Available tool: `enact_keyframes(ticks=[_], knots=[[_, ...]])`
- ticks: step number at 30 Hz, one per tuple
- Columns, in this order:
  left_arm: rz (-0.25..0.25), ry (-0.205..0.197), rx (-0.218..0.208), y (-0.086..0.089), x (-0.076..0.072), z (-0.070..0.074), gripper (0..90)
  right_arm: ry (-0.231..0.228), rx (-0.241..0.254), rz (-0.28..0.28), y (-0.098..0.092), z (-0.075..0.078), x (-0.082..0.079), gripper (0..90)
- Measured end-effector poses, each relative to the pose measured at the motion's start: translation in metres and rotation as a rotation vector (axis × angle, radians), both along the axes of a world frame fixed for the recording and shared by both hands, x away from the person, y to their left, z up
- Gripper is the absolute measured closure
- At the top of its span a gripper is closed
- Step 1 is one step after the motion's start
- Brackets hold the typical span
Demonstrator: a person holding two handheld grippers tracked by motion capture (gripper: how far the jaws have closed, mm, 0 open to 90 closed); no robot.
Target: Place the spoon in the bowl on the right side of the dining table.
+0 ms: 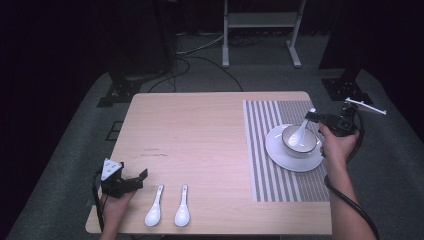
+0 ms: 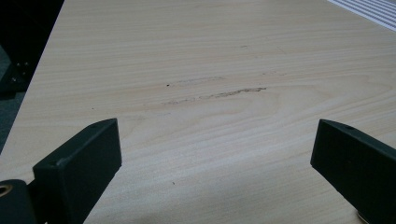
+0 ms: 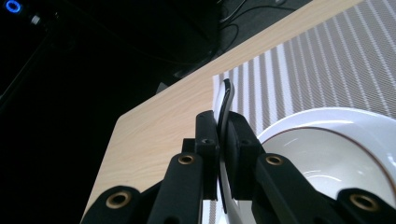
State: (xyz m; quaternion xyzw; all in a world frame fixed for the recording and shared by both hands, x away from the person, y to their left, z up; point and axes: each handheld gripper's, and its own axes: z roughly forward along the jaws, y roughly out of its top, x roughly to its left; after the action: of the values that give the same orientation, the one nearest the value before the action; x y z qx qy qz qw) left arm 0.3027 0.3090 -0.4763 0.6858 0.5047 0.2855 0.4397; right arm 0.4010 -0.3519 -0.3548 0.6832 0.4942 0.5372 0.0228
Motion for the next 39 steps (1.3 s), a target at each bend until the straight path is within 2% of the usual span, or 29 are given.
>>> enact_keyframes(ticks=[7, 10, 23, 30, 39], knots=[[0.000, 0.000, 0.000, 0.000, 0.000, 0.000, 0.6, 0.015, 0.009, -0.063, -0.009, -0.007, 0.003, 84.3], [-0.001, 0.000, -0.002, 0.000, 0.000, 0.000, 0.5, 0.015, 0.010, -0.069, -0.009, -0.008, 0.003, 84.1], [-0.001, -0.002, -0.001, 0.000, 0.000, 0.000, 0.5, 0.028, 0.047, -0.149, -0.021, -0.036, -0.001, 84.1], [-0.001, -0.002, 0.000, 0.000, 0.000, 0.000, 0.5, 0.020, 0.060, -0.176, -0.027, -0.043, -0.005, 84.2], [-0.002, -0.003, -0.001, 0.000, 0.000, 0.000, 0.6, 0.031, 0.060, -0.186, -0.028, -0.050, -0.006, 84.1]])
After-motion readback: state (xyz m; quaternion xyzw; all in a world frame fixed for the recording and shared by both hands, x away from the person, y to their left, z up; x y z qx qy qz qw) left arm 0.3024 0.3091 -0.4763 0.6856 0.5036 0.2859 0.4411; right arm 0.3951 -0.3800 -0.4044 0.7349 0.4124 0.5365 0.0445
